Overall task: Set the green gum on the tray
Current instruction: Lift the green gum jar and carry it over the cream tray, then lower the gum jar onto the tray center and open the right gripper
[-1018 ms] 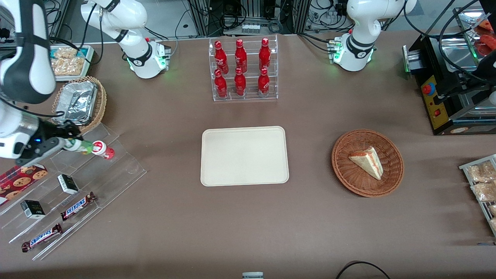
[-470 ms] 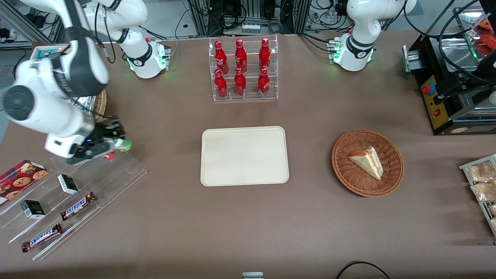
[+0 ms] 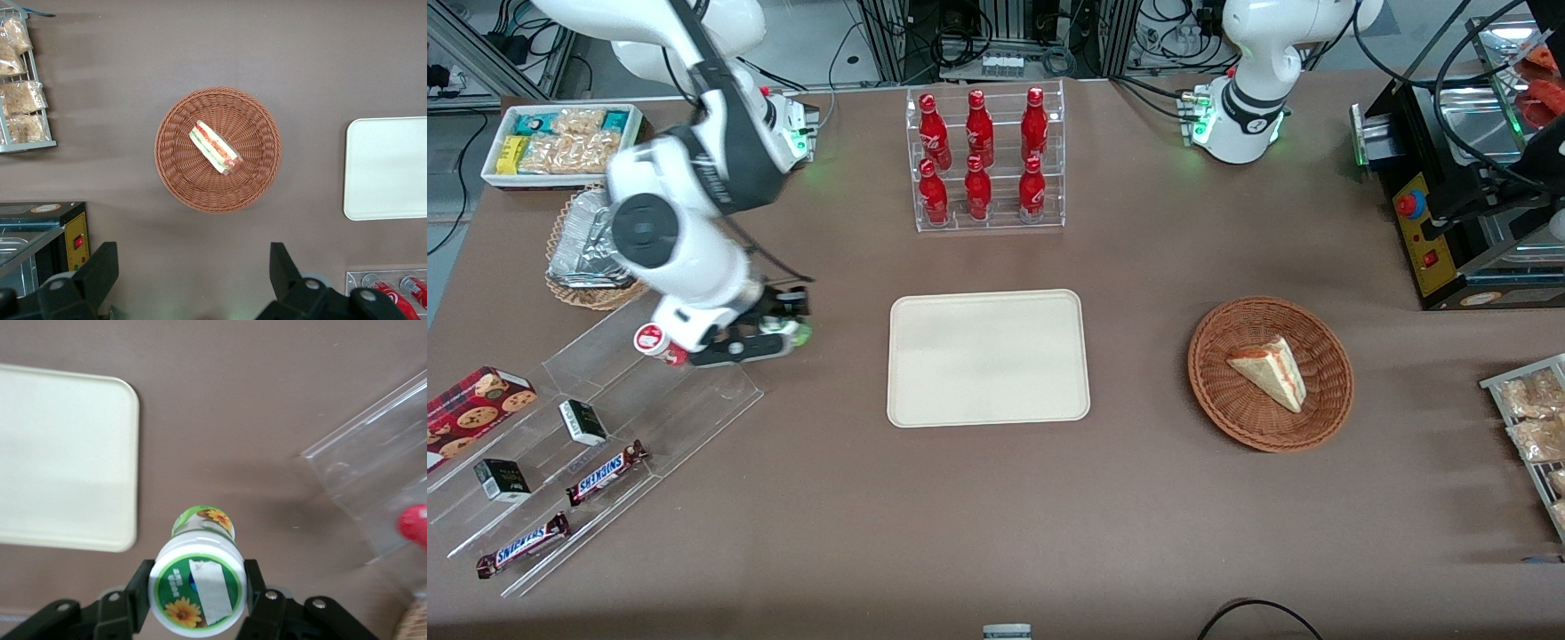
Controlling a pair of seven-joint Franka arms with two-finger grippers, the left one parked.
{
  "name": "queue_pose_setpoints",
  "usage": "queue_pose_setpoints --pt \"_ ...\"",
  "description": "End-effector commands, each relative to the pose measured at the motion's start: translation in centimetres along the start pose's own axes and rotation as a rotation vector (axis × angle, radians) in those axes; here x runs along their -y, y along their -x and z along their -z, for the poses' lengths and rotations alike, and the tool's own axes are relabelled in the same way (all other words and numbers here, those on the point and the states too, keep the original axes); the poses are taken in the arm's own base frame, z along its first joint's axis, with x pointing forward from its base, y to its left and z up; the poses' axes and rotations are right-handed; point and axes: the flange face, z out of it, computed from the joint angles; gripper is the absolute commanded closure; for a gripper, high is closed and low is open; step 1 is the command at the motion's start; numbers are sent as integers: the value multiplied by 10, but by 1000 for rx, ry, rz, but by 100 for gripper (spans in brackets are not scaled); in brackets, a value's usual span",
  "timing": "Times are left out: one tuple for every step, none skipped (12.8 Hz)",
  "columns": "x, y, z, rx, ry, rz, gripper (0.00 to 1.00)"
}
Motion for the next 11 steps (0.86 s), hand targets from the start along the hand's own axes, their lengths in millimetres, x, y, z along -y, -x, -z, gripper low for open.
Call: queue_pose_setpoints --pt "53 -17 -6 -11 -10 -104 100" --pt "75 -20 -11 -14 -6 -144 100" --pt "97 -24 -17 -16 -5 -178 100" --pt "112 -29 -24 -14 -4 -222 100" --pt "136 -31 -29 -29 -10 -251 100" --pt "155 -34 -35 -45 -19 -280 100" --pt "172 -37 -44 -53 -38 -310 100" --pt "186 -40 -49 -62 -57 -326 100" --pt "201 -42 -58 -70 -64 -330 100" --pt "212 -43 -65 -73 -64 -334 100" --pt "219 -44 -73 -76 -66 -336 100"
